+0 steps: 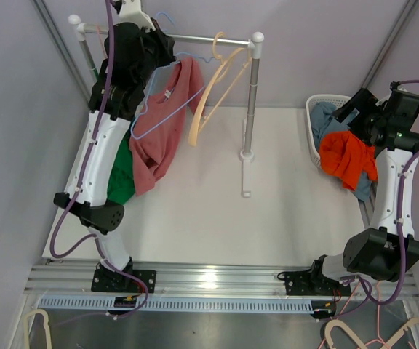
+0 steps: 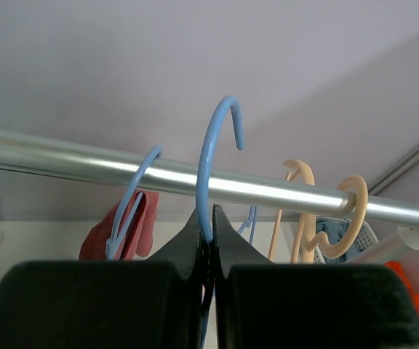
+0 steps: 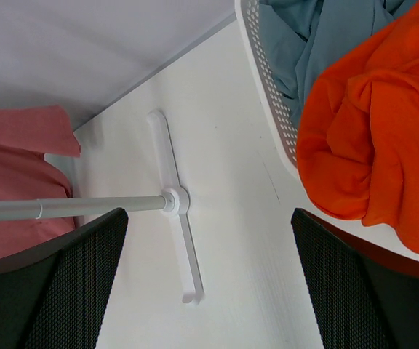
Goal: Remove the t-shirt from the hanger
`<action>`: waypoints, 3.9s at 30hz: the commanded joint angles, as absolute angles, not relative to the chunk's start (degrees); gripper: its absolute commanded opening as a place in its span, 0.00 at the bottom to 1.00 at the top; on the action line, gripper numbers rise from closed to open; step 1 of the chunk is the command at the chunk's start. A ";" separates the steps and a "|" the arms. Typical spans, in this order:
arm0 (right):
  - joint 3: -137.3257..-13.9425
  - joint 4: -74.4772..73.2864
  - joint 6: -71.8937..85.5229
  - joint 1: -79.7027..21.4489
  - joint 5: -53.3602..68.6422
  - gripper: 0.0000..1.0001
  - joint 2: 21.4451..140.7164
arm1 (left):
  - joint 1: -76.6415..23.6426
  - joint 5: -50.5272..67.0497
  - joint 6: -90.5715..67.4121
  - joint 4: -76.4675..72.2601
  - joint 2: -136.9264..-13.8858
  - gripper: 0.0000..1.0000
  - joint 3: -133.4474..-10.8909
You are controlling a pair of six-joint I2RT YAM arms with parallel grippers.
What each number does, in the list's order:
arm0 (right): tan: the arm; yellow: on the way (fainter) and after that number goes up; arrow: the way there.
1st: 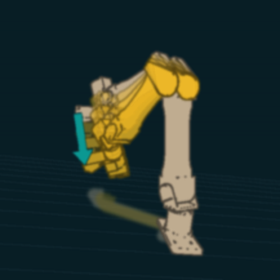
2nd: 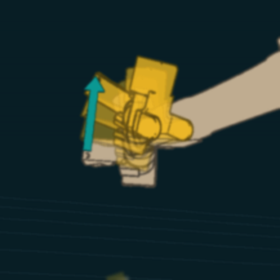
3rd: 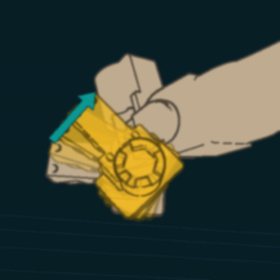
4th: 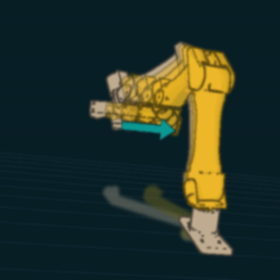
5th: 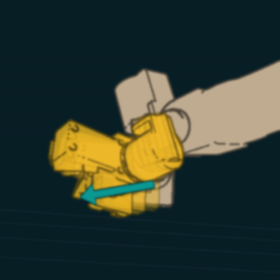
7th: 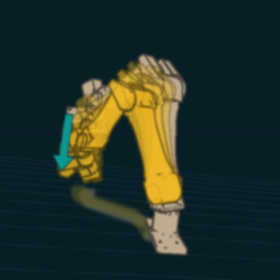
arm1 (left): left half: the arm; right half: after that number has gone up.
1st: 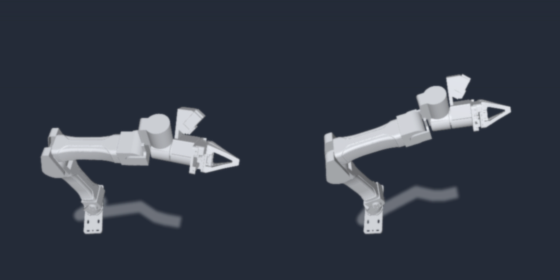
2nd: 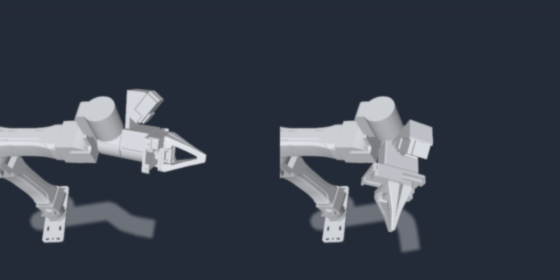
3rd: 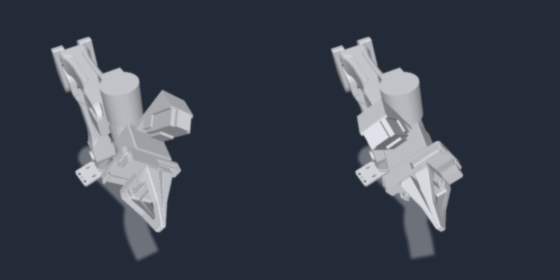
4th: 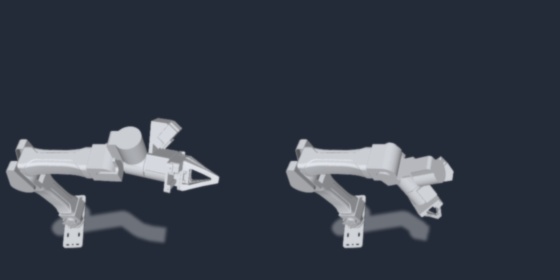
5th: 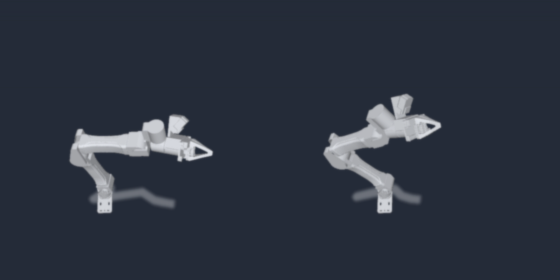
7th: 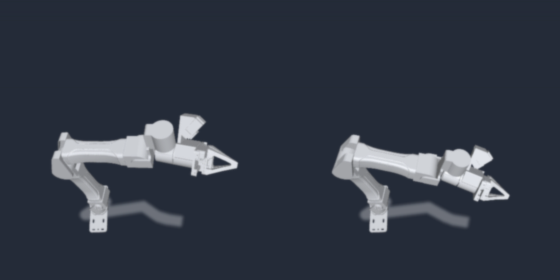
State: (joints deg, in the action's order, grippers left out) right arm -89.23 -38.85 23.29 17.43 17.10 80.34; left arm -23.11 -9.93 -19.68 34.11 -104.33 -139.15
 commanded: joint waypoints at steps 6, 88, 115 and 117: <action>-88.95 -37.27 22.85 17.23 19.24 1.00 77.96 | -25.13 -13.01 -12.22 22.26 -100.64 0.01 -128.08; -85.26 -37.18 22.85 16.52 21.53 1.00 75.41 | -19.78 -13.98 -3.95 22.77 -87.45 1.00 -109.25; -84.38 -35.34 21.45 14.33 21.10 0.99 74.72 | -18.11 -11.95 -9.84 33.92 -101.25 0.01 -139.92; -83.24 -33.15 20.48 12.49 21.71 0.99 73.22 | -18.11 -12.91 -11.24 34.36 -98.80 0.01 -139.57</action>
State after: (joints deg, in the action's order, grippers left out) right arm -84.05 -37.19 22.15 14.61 20.43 76.42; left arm -18.48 -12.86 -8.25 36.40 -105.30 -134.80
